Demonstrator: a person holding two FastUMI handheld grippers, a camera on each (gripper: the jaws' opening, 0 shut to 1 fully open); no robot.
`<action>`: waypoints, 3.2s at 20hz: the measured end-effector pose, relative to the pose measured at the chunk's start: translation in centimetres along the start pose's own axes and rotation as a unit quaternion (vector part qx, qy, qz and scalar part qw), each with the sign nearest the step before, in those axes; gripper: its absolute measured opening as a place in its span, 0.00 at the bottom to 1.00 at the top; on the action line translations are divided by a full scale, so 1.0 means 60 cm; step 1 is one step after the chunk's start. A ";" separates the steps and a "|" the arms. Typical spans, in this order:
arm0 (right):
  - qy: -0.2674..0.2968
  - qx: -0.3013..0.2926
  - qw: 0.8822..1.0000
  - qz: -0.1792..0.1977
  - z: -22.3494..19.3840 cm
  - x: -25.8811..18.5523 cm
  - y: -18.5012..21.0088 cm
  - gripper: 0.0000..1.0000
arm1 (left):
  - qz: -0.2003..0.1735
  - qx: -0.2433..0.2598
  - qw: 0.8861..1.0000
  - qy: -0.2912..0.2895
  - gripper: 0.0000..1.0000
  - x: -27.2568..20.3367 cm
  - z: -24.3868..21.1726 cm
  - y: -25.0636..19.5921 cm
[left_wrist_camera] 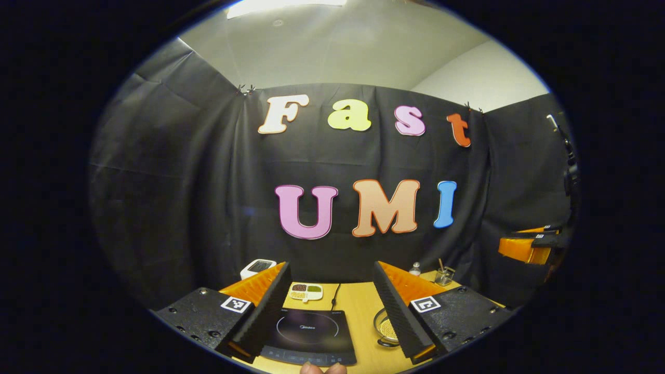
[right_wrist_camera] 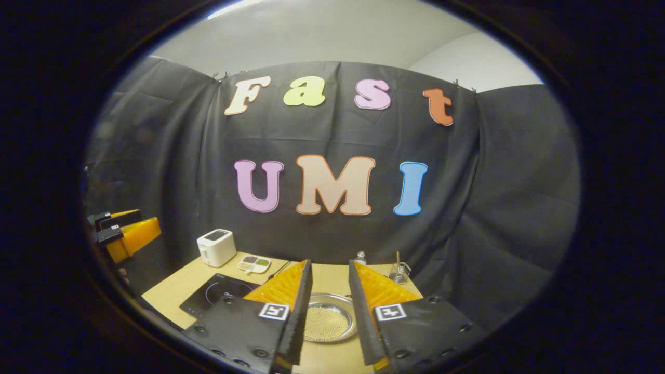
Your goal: First push the handle of the pot to place it horizontally, then grasp the pot with both hands and set it on the induction cooktop.
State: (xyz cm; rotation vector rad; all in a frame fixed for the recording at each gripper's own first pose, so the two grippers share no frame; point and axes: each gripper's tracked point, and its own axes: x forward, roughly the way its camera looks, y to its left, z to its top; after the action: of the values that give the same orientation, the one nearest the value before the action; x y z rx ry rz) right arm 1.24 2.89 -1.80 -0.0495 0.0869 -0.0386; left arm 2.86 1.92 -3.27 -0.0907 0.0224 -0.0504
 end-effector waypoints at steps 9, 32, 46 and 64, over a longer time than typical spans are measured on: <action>0.025 0.040 0.998 0.045 -0.038 0.048 -0.025 0.00 | 0.043 0.000 0.999 0.018 0.92 0.007 -0.015 -0.001; 0.225 0.059 0.972 -0.035 -0.345 0.149 0.098 0.02 | -0.061 0.002 0.997 0.050 0.96 0.199 -0.159 0.086; 0.401 0.087 0.908 -0.090 -0.580 0.123 0.161 0.03 | -0.111 -0.018 0.990 0.080 0.96 0.286 -0.240 0.129; 0.477 0.058 0.875 -0.063 -0.690 0.144 0.266 0.03 | -0.078 -0.019 0.993 0.083 0.95 0.269 -0.252 0.207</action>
State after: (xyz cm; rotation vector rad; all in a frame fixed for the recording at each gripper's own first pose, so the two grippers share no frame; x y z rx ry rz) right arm 6.82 16.51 -44.55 0.0903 1.0767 -0.1982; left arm 19.20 12.10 -19.75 -0.1259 0.1834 -0.2138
